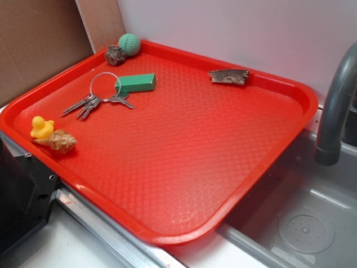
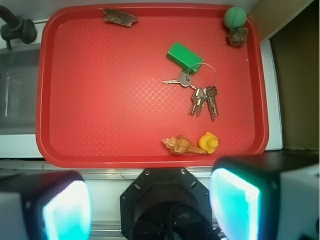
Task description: Grab the green block.
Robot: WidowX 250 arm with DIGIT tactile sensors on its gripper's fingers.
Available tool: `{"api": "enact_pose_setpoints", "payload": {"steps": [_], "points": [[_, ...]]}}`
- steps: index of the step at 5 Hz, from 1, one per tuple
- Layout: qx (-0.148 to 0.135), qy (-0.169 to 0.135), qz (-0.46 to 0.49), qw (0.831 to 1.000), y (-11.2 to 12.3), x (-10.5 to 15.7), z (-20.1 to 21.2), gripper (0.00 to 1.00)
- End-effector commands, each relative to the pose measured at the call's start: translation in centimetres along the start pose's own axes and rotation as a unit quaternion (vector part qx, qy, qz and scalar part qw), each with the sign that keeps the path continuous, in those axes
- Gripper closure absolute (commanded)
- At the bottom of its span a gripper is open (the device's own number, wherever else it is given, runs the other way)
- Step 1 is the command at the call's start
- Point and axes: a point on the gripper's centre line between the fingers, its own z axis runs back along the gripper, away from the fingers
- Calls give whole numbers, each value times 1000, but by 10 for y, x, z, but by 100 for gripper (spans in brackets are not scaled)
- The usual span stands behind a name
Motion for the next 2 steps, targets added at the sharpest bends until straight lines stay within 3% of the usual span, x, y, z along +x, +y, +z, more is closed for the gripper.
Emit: {"api": "enact_pose_setpoints", "payload": {"steps": [1, 2], "points": [[0, 0, 0, 1000, 0, 0, 0, 0], [71, 39, 54, 995, 24, 46, -46, 0]]}}
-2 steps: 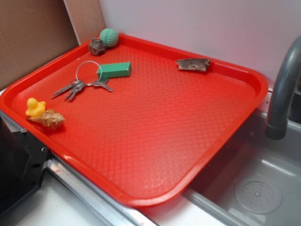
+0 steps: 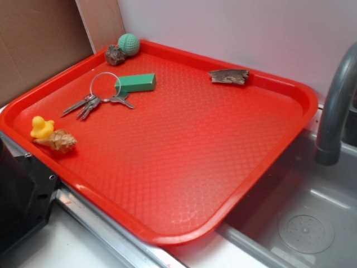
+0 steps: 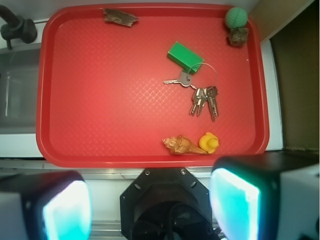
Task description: Grab the green block.
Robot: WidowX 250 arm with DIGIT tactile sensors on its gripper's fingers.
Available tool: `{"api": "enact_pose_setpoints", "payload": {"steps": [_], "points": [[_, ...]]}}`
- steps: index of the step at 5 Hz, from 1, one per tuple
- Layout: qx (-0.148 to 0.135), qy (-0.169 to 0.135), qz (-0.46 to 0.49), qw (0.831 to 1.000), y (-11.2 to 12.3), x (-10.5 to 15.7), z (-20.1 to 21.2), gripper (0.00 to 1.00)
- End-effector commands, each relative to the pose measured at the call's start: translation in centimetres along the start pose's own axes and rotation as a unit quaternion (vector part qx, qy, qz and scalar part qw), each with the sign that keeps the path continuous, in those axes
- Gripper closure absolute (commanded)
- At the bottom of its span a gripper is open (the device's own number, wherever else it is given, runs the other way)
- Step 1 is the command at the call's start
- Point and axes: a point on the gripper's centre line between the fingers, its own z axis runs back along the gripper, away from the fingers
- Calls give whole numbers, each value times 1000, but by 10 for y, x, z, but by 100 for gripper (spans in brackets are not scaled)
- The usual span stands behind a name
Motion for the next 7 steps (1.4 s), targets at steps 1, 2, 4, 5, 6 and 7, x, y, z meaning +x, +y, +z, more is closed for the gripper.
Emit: {"api": "enact_pose_setpoints", "payload": {"steps": [1, 2, 4, 5, 6, 7], "points": [[118, 51, 16, 992, 38, 95, -74, 0], [120, 47, -109, 986, 54, 143, -116, 0], [100, 69, -291, 949, 62, 194, -178, 0], [51, 63, -351, 933, 45, 183, -200, 0], [61, 63, -378, 922, 30, 160, -196, 0], [69, 38, -363, 928, 41, 140, -173, 0]]}}
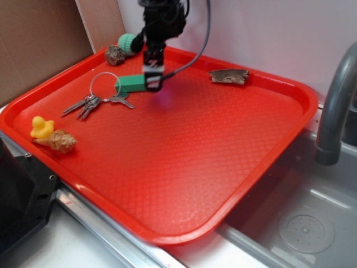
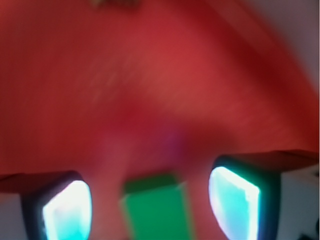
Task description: Grab the green block.
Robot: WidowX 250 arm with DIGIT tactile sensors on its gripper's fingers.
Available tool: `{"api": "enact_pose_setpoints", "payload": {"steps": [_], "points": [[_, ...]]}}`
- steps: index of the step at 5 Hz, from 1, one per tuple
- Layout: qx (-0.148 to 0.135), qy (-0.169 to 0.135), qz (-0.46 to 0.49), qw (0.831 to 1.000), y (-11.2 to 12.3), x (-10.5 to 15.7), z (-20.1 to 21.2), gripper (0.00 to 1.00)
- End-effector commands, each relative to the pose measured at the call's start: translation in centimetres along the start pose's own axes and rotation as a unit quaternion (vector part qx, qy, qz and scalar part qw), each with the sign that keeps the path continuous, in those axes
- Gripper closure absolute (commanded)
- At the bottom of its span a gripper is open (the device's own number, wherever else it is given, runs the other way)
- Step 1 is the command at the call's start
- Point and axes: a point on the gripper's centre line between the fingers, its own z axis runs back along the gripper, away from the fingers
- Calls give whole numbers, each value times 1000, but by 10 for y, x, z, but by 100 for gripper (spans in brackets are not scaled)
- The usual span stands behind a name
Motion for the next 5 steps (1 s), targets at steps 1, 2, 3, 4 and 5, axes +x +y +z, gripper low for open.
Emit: {"api": "enact_pose_setpoints", "payload": {"steps": [1, 2, 3, 4, 5], "points": [[50, -62, 22, 997, -10, -33, 43, 0], [45, -62, 32, 997, 2, -38, 34, 0], [27, -56, 31, 998, 10, -40, 15, 0], [19, -37, 11, 999, 7, -28, -2, 0], [17, -22, 0, 1000, 2, -23, -15, 0]]}}
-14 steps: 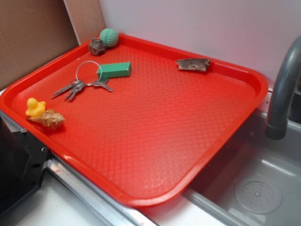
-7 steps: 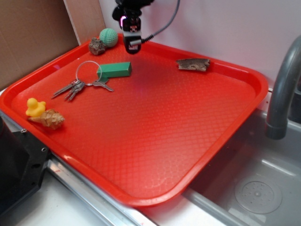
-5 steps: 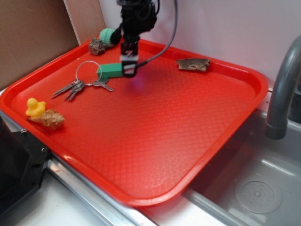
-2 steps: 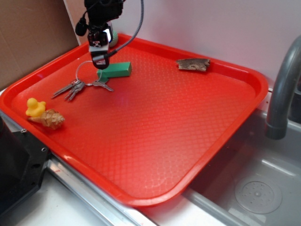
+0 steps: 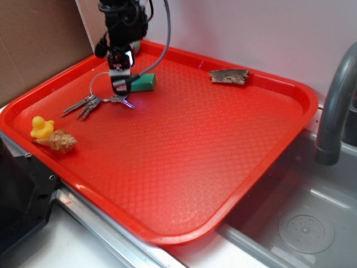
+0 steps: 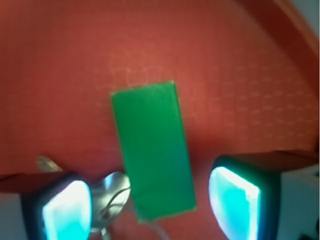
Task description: Grab the green block.
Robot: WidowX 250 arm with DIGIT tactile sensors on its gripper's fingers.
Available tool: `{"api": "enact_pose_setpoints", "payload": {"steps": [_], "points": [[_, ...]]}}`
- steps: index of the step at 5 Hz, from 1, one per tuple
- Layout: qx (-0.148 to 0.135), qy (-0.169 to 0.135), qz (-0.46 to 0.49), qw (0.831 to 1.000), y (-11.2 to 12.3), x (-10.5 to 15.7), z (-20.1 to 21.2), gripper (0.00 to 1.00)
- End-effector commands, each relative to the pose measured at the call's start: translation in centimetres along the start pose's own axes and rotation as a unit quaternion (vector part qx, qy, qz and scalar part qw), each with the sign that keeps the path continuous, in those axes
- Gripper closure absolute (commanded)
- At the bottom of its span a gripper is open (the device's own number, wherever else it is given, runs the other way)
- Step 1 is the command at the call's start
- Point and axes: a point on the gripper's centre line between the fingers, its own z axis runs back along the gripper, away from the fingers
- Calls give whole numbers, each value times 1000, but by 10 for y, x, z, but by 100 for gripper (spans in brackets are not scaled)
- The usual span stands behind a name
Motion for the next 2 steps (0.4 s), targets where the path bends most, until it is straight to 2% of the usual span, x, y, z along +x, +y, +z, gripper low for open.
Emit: {"api": "enact_pose_setpoints", "payload": {"steps": [1, 2], "points": [[31, 15, -10, 999, -11, 24, -11, 0], [34, 20, -4, 999, -15, 19, -14, 100]]}}
